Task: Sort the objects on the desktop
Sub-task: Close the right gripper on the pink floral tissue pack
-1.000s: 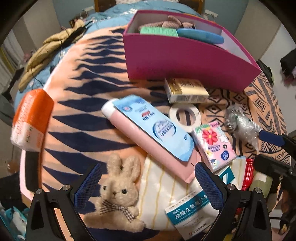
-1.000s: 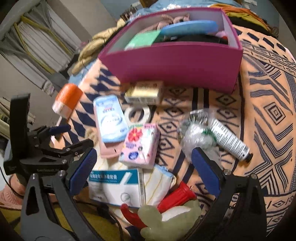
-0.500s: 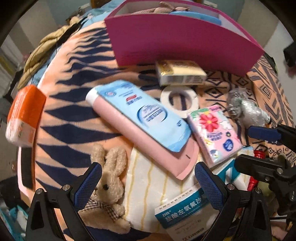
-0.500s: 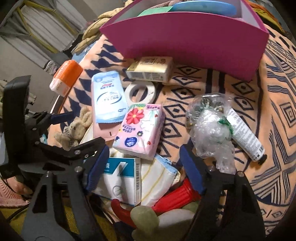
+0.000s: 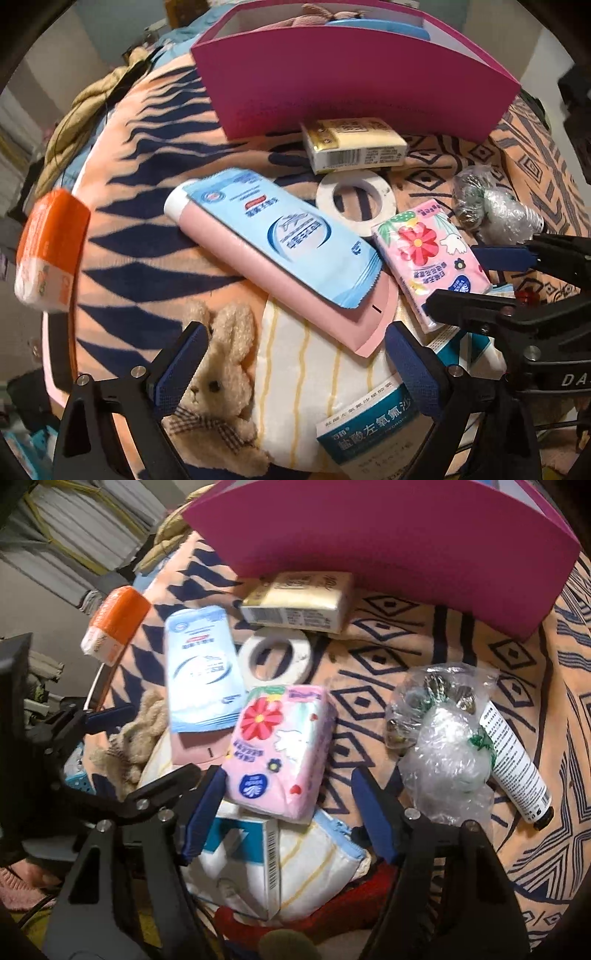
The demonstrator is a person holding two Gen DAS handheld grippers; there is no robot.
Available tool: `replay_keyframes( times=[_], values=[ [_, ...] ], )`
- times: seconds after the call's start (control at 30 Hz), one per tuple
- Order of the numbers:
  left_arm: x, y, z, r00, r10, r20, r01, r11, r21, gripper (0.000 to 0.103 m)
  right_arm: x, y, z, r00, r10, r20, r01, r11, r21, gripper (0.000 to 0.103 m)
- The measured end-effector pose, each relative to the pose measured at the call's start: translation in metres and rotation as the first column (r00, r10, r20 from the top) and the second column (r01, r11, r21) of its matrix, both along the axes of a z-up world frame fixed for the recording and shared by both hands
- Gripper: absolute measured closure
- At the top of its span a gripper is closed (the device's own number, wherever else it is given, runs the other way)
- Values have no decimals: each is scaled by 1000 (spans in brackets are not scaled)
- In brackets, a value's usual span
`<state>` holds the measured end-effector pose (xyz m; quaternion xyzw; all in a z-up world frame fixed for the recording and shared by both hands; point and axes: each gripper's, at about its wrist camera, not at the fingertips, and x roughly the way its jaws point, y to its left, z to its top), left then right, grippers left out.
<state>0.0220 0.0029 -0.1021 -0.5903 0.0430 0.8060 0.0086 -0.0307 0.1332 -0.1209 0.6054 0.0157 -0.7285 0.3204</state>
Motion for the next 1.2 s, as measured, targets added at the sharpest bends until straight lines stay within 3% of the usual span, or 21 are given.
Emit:
replay_keyframes(
  times=[0.2,0.47,0.6,0.63,0.9,1.2],
  values=[
    [4,-8,9,999,-32,-28,33,999,16,5,4,-1,8,999,-21,-38,21,1000,-1,35],
    [-1,-26,9,994,-92,-61,91,996,-21,5,6,-12,5,998,-20,-54,23,999,46,32],
    [-8,-34,14,995,-78,-63,81,995,53,5,11,-16,-5,997,1,-76,8,992,126,35],
    [-9,-34,15,995,-78,-64,83,994,74,5,11,-15,-6,997,0,-74,9,992,125,44],
    [-27,-8,18,986,-154,-71,166,963,212,5,4,6,-1,993,-59,-100,70,991,112,44],
    [-48,19,9,976,-215,-25,208,904,373,5,5,26,2,991,-99,-86,103,994,40,45]
  ],
)
